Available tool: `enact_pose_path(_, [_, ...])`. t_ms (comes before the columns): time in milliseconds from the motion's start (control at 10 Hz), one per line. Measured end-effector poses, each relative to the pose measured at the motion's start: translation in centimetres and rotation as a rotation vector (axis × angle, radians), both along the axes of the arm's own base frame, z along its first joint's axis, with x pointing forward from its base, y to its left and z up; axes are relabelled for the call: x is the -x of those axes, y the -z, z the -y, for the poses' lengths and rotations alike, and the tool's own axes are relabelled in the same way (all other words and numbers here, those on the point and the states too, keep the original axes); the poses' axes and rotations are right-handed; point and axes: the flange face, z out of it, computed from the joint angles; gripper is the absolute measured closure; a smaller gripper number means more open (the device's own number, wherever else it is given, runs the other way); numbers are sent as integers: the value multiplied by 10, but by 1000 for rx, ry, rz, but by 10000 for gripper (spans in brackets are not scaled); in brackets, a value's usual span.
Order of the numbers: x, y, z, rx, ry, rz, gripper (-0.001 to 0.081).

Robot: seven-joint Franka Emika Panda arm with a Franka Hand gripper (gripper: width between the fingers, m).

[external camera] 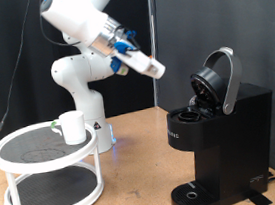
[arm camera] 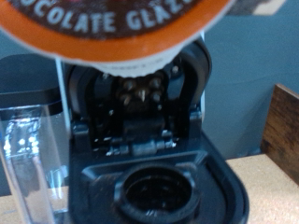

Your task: Make a cup of coffee with the keurig machine

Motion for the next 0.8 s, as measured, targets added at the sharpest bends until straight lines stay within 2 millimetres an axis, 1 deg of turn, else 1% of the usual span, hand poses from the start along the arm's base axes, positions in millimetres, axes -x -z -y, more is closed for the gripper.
enact_pose_path(200, [-8,-10,-26,33,-31,35,472])
enact_pose_path(300, [-11,-11,-35,58,-27,46,472])
enact_pose_path(400, [-12,-11,-38,80,-22,47,472])
enact_pose_path(600, [-13,-9,-38,67,-17,59,472])
enact_pose_path(800, [-20,1,-42,92,11,78,472])
